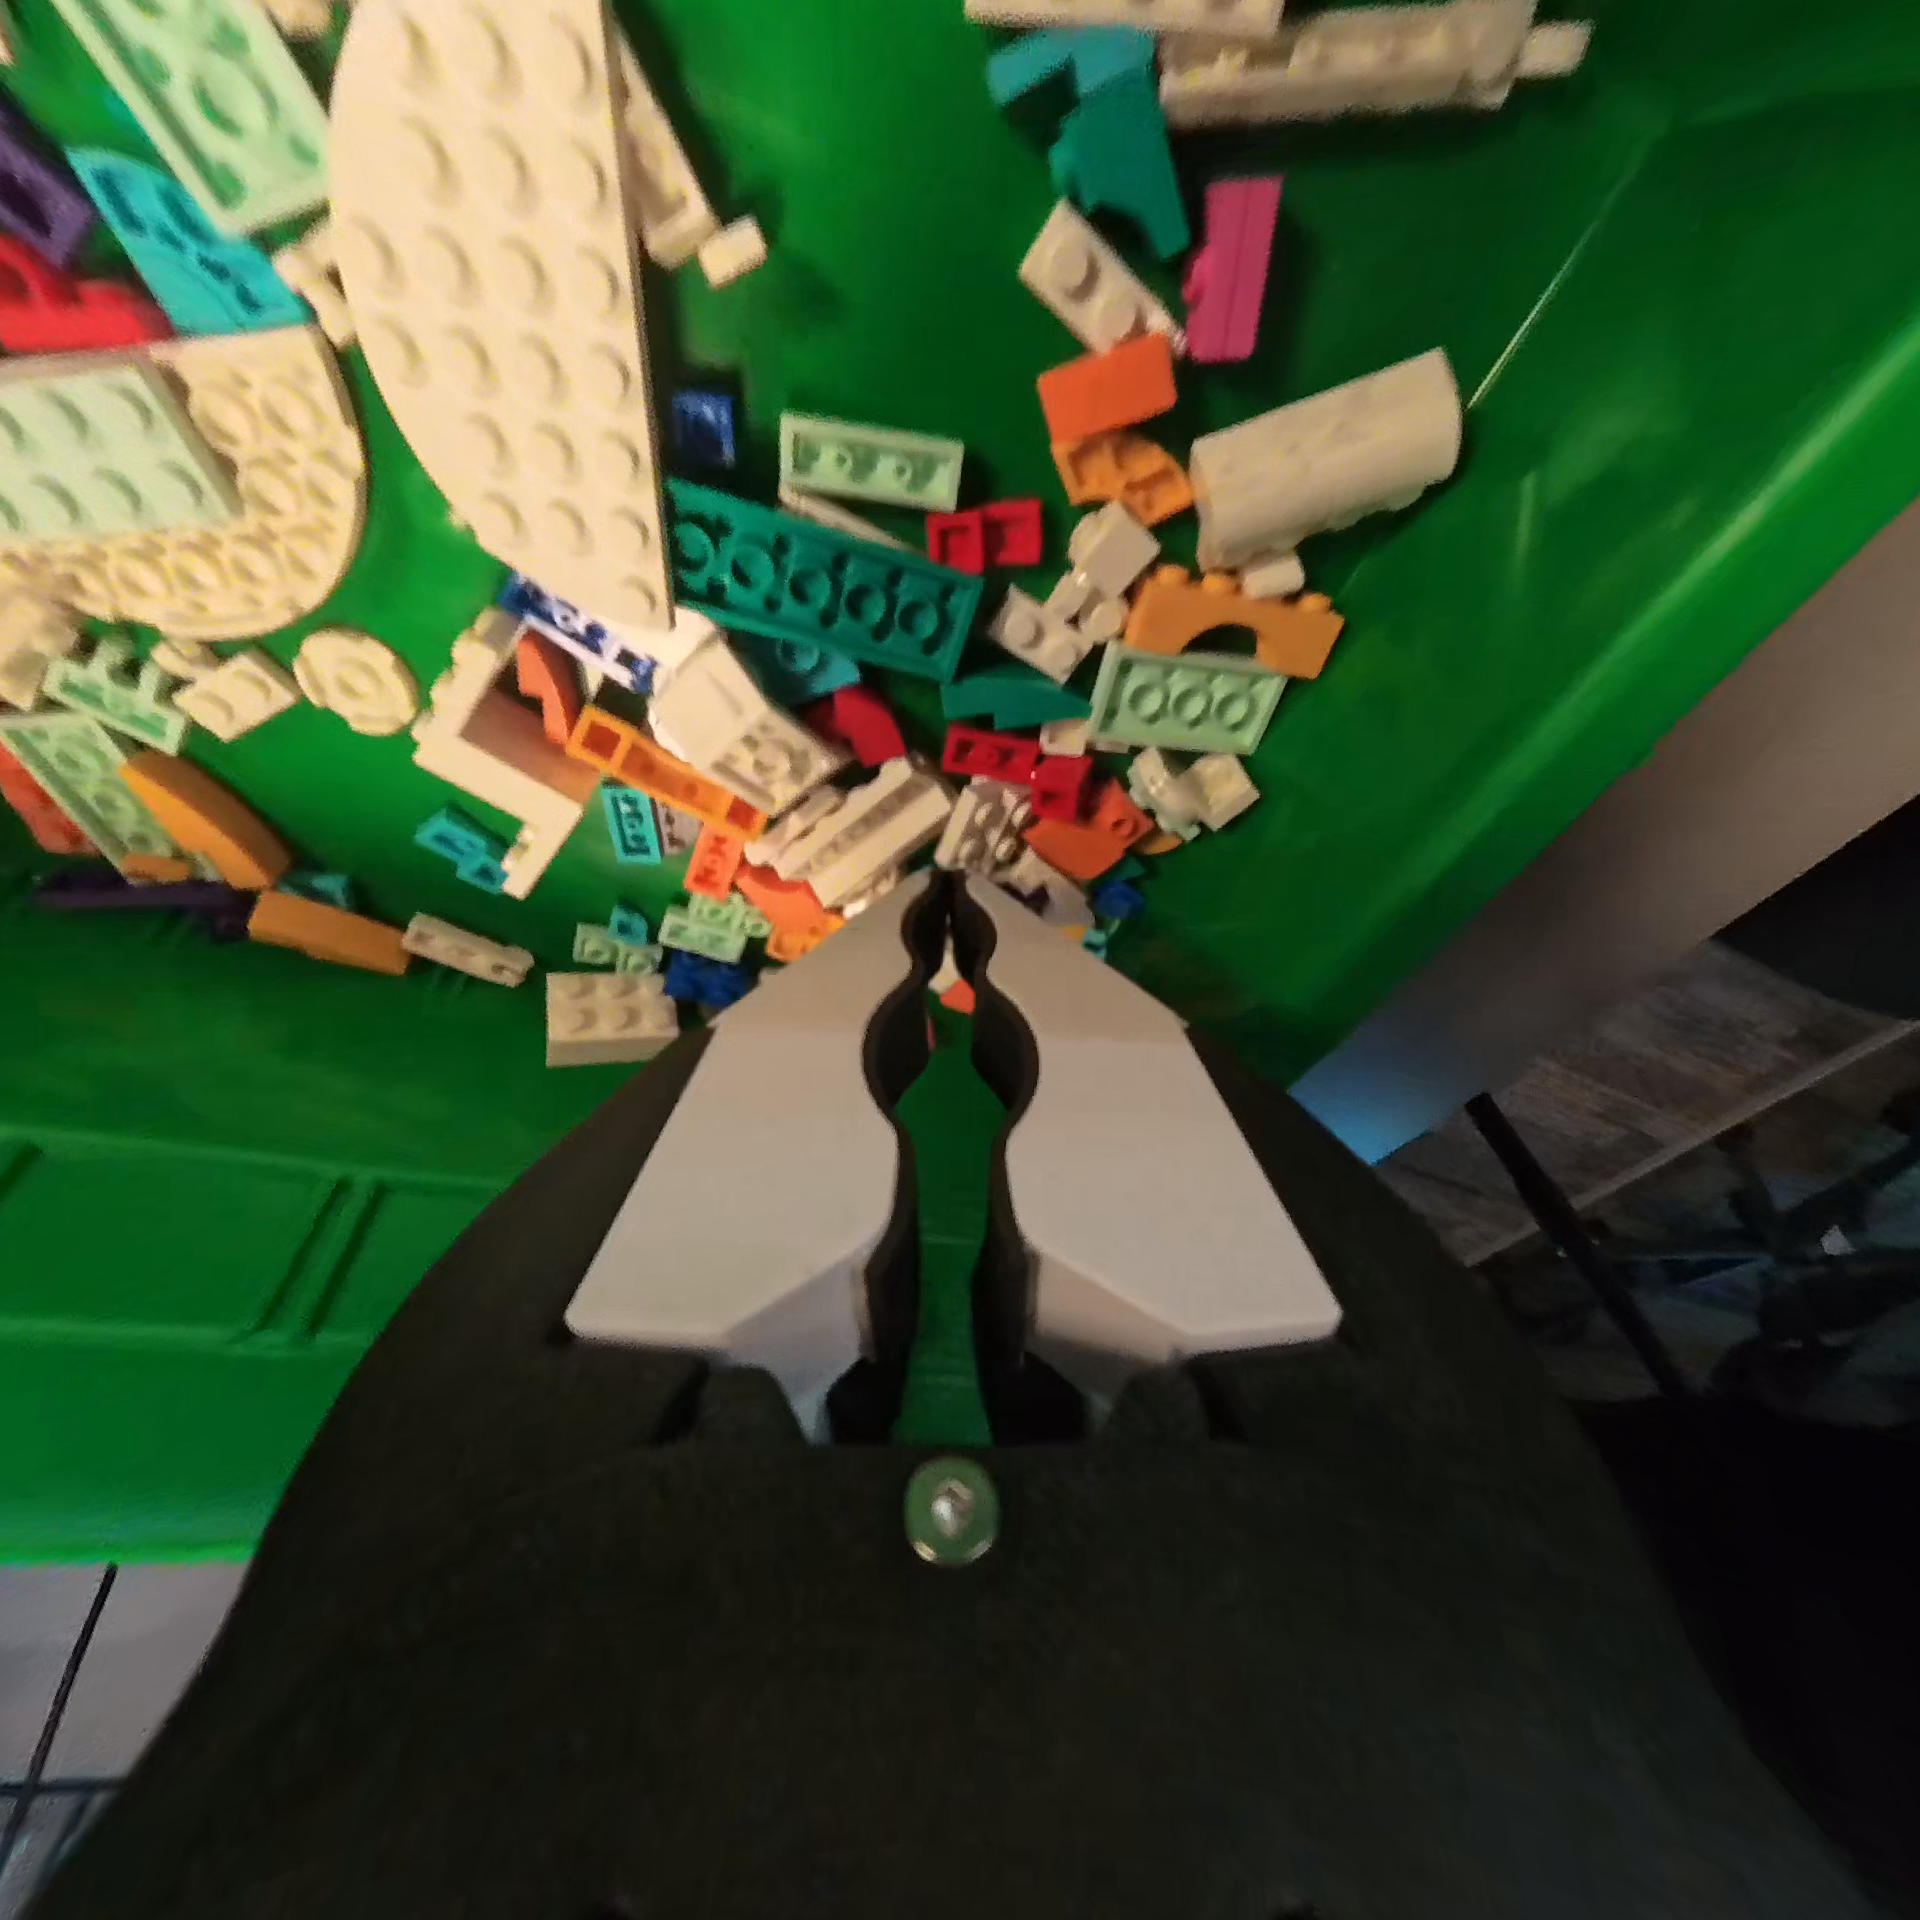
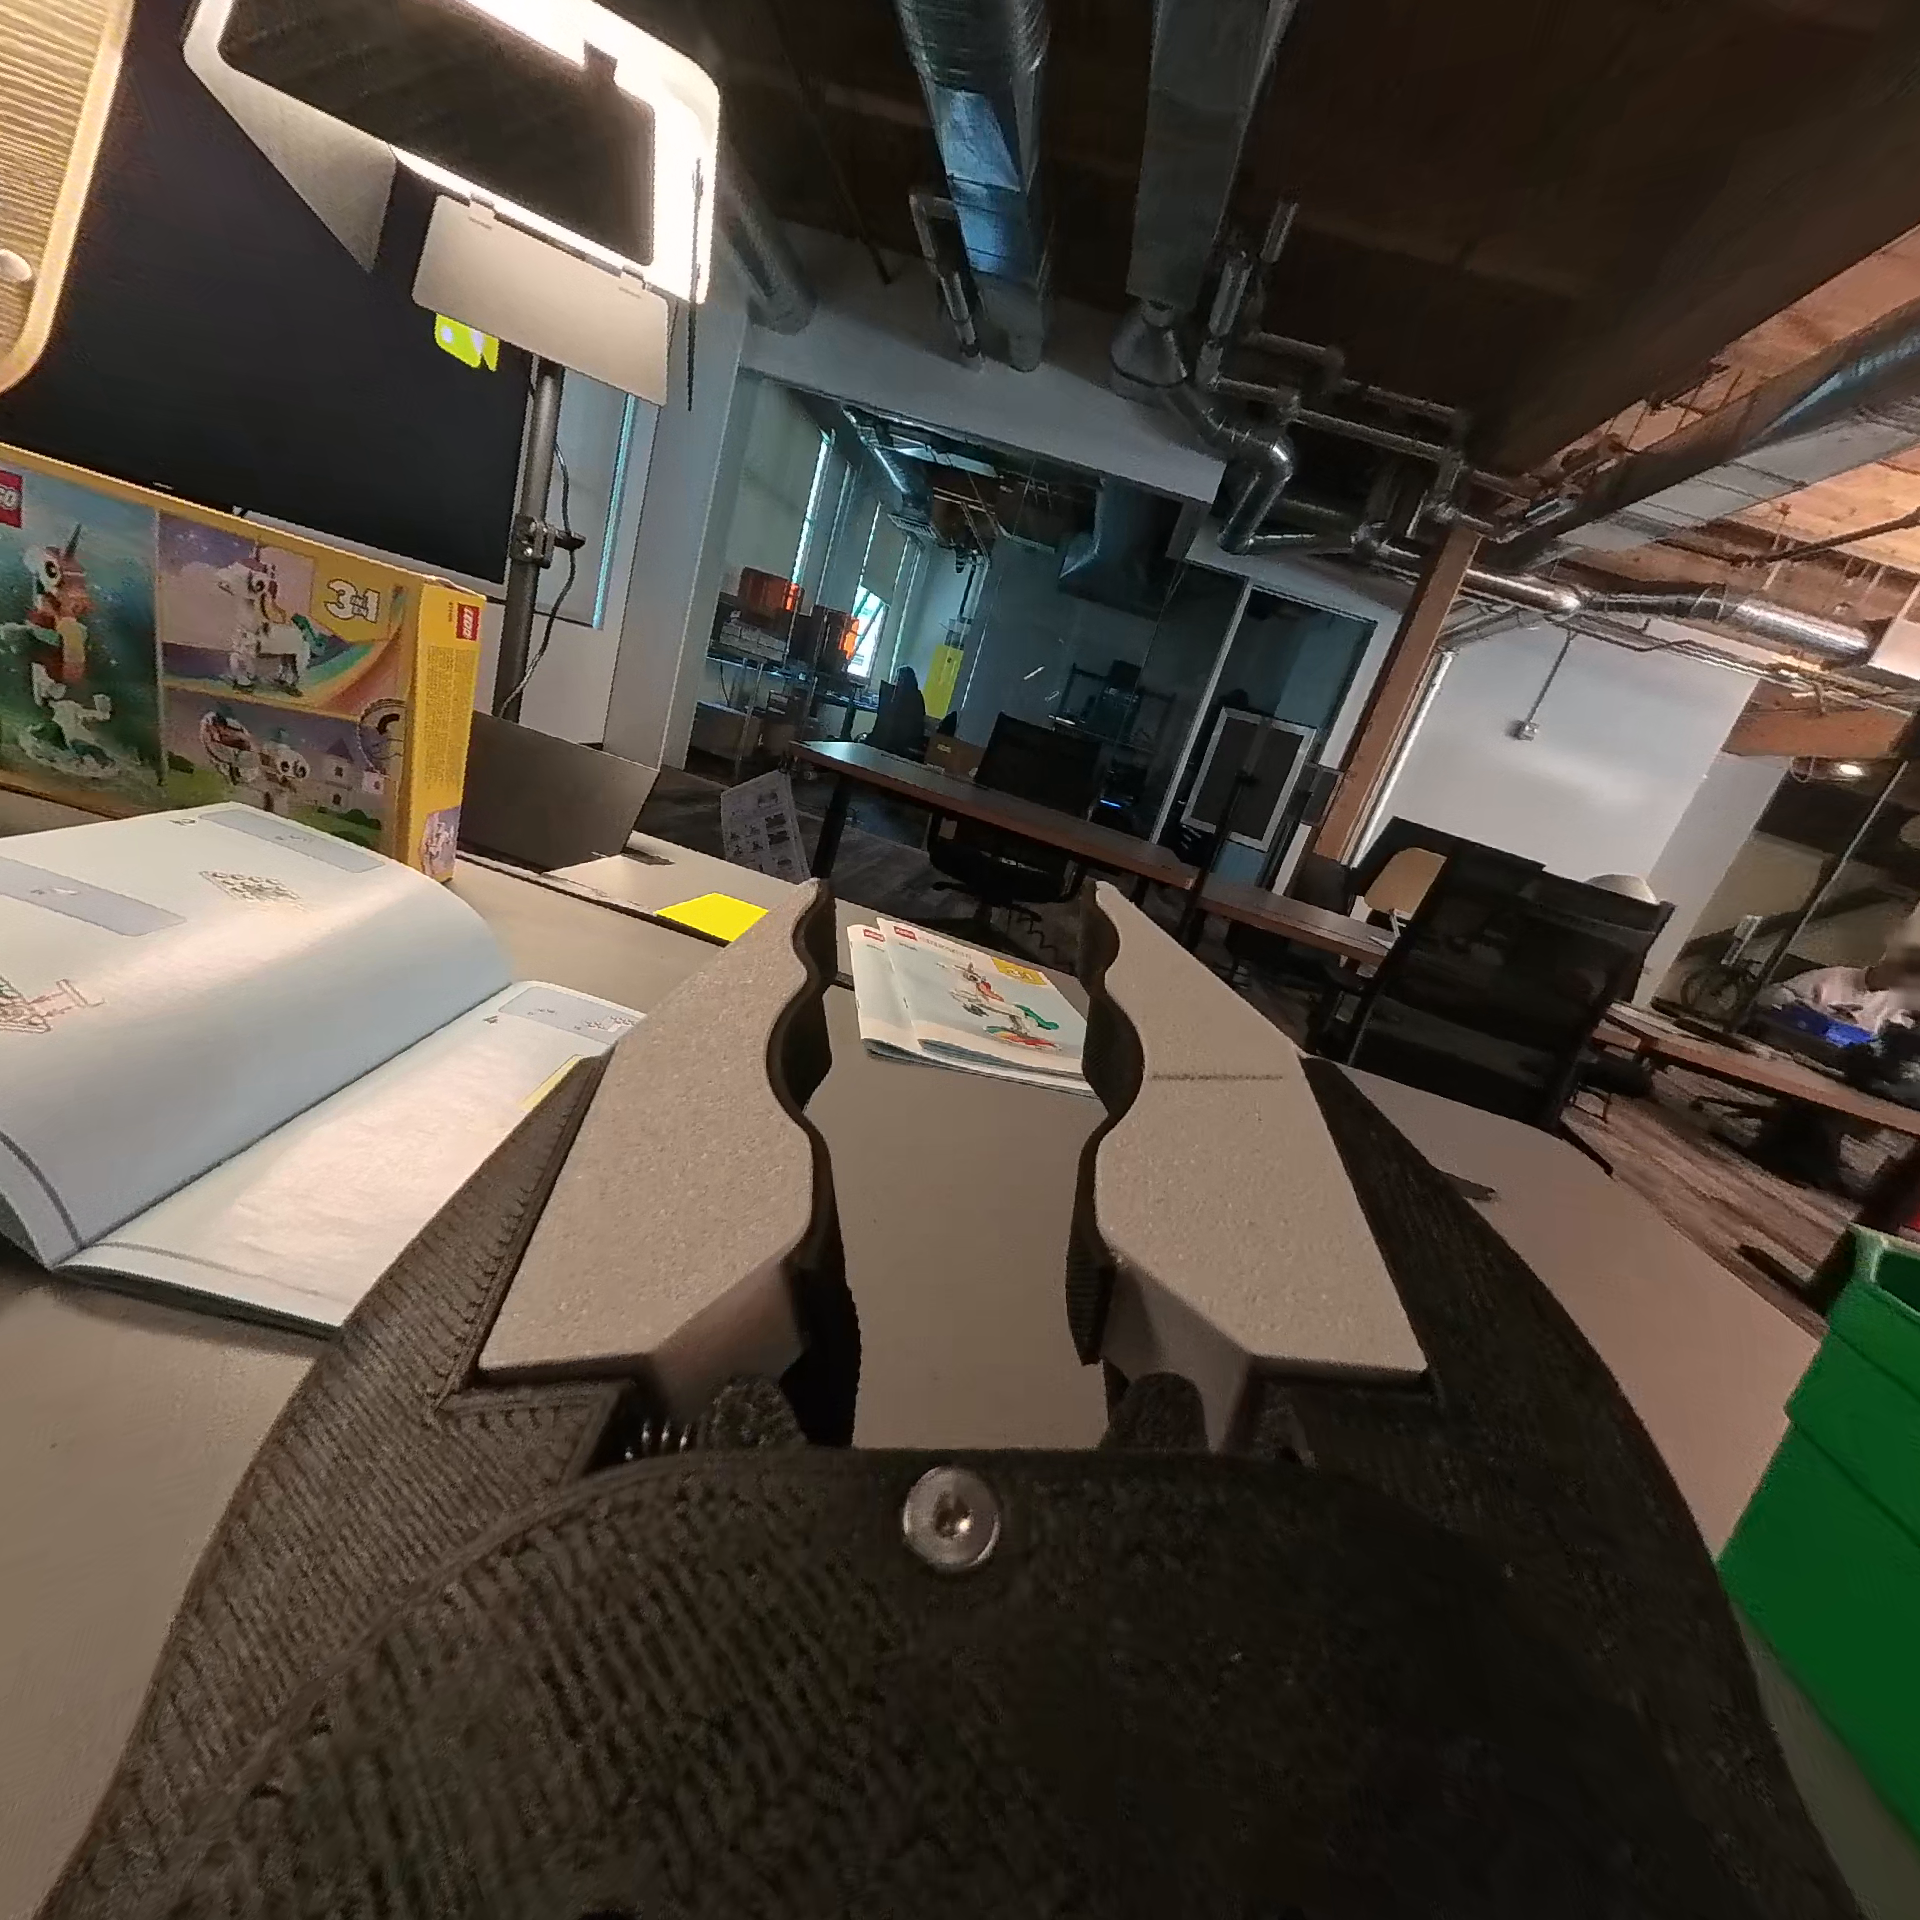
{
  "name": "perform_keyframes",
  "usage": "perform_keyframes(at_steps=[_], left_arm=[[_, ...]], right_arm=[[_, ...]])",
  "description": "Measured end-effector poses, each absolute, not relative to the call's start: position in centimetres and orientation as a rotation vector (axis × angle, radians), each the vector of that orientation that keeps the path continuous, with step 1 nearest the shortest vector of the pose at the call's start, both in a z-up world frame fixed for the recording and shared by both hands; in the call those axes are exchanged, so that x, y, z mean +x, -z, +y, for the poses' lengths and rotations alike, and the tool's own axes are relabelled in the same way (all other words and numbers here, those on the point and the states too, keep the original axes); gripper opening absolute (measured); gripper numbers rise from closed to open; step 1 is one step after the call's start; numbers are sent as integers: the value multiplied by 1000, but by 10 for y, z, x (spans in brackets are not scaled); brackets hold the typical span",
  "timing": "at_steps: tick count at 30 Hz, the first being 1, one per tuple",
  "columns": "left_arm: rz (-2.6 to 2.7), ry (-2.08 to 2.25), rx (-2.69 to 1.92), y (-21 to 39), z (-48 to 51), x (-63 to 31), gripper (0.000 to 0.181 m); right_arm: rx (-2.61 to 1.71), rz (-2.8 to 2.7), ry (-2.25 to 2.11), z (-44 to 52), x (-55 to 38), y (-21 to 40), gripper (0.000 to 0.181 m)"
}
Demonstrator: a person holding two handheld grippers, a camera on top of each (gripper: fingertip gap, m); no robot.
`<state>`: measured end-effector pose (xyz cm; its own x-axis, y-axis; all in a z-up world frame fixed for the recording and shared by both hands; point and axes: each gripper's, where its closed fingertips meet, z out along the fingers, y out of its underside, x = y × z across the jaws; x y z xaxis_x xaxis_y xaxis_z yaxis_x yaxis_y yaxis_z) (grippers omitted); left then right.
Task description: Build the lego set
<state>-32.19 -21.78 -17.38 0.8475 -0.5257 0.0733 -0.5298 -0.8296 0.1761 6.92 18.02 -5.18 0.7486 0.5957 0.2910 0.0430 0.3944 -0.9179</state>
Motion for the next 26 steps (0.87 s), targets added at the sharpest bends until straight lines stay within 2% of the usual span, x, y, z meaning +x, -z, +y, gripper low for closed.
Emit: perform_keyframes(at_steps=[1, 6, 10, 13, 26], left_arm=[[-837, -32, 2852, 175, -213, -321, 0], [-930, -63, 3028, 171, -181, -315, 0], [-740, 73, 3084, 160, -178, -339, 0], [-532, 275, 2947, 164, -200, -369, 0], [-593, 51, 2963, 166, -205, -348, 0]], right_arm=[[-1126, -665, -385, 180, 69, 52, 45], [-1126, -667, -385, 180, 69, 52, 45], [-1125, -669, -386, 180, 68, 52, 45], [-1124, -671, -388, 180, 68, 52, 45], [-1121, -678, -390, 180, 67, 52, 44]])
